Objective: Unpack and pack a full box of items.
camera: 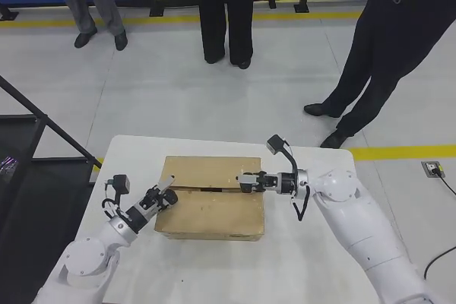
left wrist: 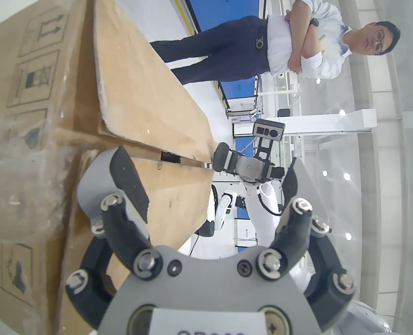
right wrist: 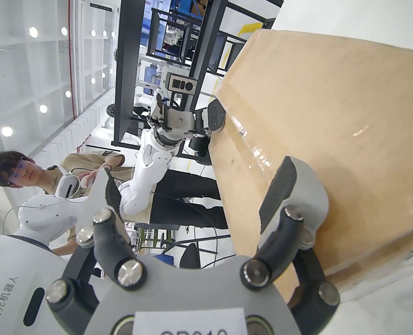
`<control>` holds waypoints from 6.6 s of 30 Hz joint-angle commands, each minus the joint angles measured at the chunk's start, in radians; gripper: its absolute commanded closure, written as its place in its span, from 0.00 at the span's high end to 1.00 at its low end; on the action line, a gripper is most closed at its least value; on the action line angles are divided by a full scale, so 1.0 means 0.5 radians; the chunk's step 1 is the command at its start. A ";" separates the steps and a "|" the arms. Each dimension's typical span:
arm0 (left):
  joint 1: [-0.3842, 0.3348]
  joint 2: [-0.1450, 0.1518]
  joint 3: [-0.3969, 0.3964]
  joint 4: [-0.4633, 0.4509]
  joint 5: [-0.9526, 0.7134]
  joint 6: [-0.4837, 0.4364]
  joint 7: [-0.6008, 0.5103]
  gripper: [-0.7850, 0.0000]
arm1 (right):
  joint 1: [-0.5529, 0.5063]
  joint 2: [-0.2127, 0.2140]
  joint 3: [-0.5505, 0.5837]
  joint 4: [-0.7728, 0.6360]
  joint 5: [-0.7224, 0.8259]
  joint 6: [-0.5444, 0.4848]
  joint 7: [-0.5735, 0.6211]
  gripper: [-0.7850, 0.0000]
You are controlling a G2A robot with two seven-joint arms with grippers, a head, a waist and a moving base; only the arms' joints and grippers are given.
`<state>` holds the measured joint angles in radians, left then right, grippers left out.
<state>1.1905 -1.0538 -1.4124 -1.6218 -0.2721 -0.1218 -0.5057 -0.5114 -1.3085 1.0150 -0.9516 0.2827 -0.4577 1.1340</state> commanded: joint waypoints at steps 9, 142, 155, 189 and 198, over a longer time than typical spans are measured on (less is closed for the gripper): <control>-0.002 -0.009 -0.025 0.014 -0.025 -0.028 0.033 1.00 | -0.071 0.008 0.000 -0.019 0.013 0.024 -0.032 1.00; 0.242 -0.295 -0.355 0.104 -0.114 -0.637 1.002 1.00 | -0.173 0.028 0.039 -0.094 -0.042 0.072 -0.192 1.00; 0.224 -0.318 -0.276 -0.074 0.089 -0.648 0.999 1.00 | -0.323 0.082 0.155 -0.303 -0.081 0.129 -0.218 1.00; 0.048 -0.361 0.000 -0.060 0.368 -0.554 0.688 1.00 | -0.434 0.121 0.168 -0.471 -0.111 0.109 -0.233 1.00; -0.015 -0.376 0.072 0.006 0.426 -0.523 0.668 1.00 | -0.458 0.131 0.153 -0.600 -0.335 0.033 -0.361 1.00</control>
<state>1.1864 -1.2410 -1.3788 -1.6241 -0.0608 -0.3850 -0.1717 -0.7369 -1.2437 1.0914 -1.2396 0.1403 -0.4339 0.9726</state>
